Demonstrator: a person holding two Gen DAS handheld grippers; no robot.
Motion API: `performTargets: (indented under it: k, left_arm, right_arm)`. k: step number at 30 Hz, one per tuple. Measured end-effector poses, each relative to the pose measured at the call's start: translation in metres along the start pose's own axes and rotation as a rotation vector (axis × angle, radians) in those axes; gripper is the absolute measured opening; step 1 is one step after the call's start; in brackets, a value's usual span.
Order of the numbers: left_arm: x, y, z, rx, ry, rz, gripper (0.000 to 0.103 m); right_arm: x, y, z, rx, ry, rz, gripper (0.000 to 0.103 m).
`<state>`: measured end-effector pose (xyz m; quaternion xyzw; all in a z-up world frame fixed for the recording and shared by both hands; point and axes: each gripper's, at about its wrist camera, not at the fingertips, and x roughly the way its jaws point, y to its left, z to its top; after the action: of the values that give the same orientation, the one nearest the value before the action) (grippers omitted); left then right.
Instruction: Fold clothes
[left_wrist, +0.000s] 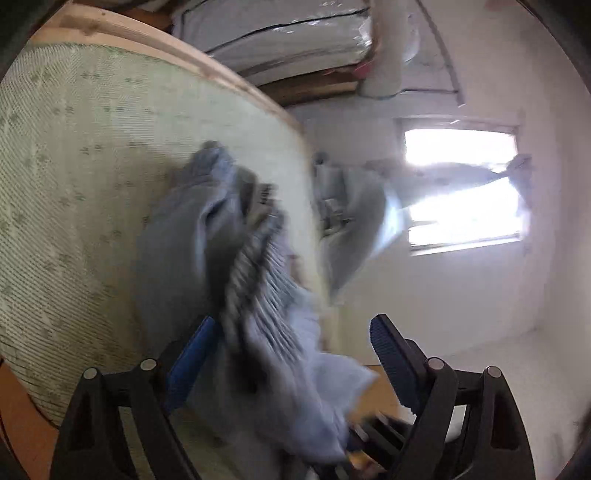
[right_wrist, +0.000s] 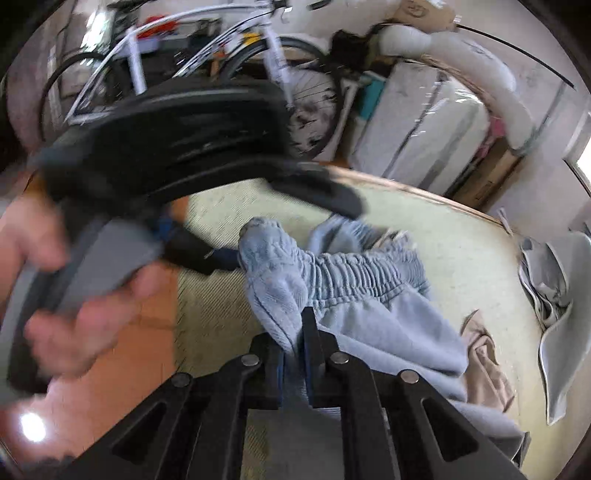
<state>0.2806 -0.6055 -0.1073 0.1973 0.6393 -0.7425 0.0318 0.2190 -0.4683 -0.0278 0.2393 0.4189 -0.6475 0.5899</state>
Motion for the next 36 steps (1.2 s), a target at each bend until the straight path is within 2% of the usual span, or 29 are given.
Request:
performTargets:
  k: [1,2,3,4,5,6,7,9,10,13,16,18,19,20,21,22,23,24,26,29,36]
  left_arm:
    - [0.002,-0.001,-0.002,0.011,0.005,0.019,0.079]
    - [0.004,-0.004,-0.004,0.026,0.013,0.043,0.063]
    - [0.006,-0.007,-0.006,0.044,0.024,0.072,0.054]
    - [0.008,-0.011,-0.007,0.064,0.031,0.106,0.036]
    - [0.009,-0.015,-0.006,0.084,0.027,0.143,0.024]
    - [0.009,-0.019,-0.005,0.095,0.017,0.166,0.017]
    - [0.008,-0.021,-0.004,0.096,0.010,0.174,0.004]
    - [0.008,-0.026,0.002,0.103,-0.007,0.174,0.002]
    - [0.007,-0.030,0.005,0.116,-0.017,0.178,0.000]
    - [0.004,-0.048,0.008,0.174,-0.039,0.219,0.000]
    - [0.010,-0.049,0.031,0.196,-0.032,0.267,0.000]
    - [0.002,-0.049,0.027,0.199,-0.032,0.264,0.001]
    - [-0.002,-0.049,0.025,0.200,-0.031,0.262,0.006]
    - [-0.006,-0.049,0.023,0.202,-0.031,0.260,0.019]
    - [-0.011,-0.047,0.020,0.200,-0.039,0.260,0.028]
    - [-0.018,-0.041,0.012,0.186,-0.060,0.257,0.050]
    - [-0.024,-0.035,0.003,0.163,-0.080,0.246,0.063]
    - [-0.029,-0.029,-0.005,0.142,-0.094,0.237,0.066]
    - [-0.028,-0.019,-0.019,0.103,-0.092,0.227,0.069]
    - [-0.014,-0.004,-0.035,0.046,-0.066,0.257,0.069]
    - [-0.009,0.013,-0.042,-0.071,-0.113,0.306,0.069]
  right_arm:
    - [-0.009,0.000,-0.008,-0.006,-0.004,0.014,0.010]
    - [-0.017,0.000,-0.017,-0.012,-0.008,0.028,0.012]
    - [-0.027,-0.002,-0.026,-0.011,-0.014,0.037,0.015]
    - [-0.041,-0.011,-0.038,0.026,-0.026,0.025,0.018]
    - [-0.054,-0.021,-0.051,0.063,-0.038,0.013,0.033]
    - [-0.068,-0.031,-0.063,0.100,-0.050,0.001,0.048]
    - [-0.081,-0.040,-0.076,0.135,-0.060,-0.018,0.051]
    - [-0.100,-0.055,-0.110,0.183,-0.034,-0.161,0.051]
    - [-0.102,-0.058,-0.122,0.210,-0.016,-0.175,0.051]
    - [-0.108,-0.065,-0.157,0.289,0.039,-0.215,0.051]
    - [-0.094,-0.058,-0.177,0.272,0.086,-0.233,0.051]
    - [-0.084,-0.055,-0.187,0.275,0.102,-0.270,0.051]
    - [-0.080,-0.054,-0.191,0.278,0.109,-0.287,0.051]
    - [-0.077,-0.057,-0.193,0.294,0.107,-0.296,0.051]
    - [-0.074,-0.059,-0.196,0.310,0.106,-0.304,0.051]
    - [-0.072,-0.061,-0.198,0.326,0.104,-0.310,0.051]
    - [-0.070,-0.062,-0.199,0.342,0.100,-0.306,0.051]
    - [-0.069,-0.063,-0.200,0.351,0.090,-0.312,0.051]
    - [-0.068,-0.063,-0.200,0.358,0.075,-0.326,0.051]
    - [-0.066,-0.067,-0.196,0.369,0.059,-0.330,0.050]
    - [-0.068,-0.072,-0.196,0.394,0.042,-0.338,0.047]
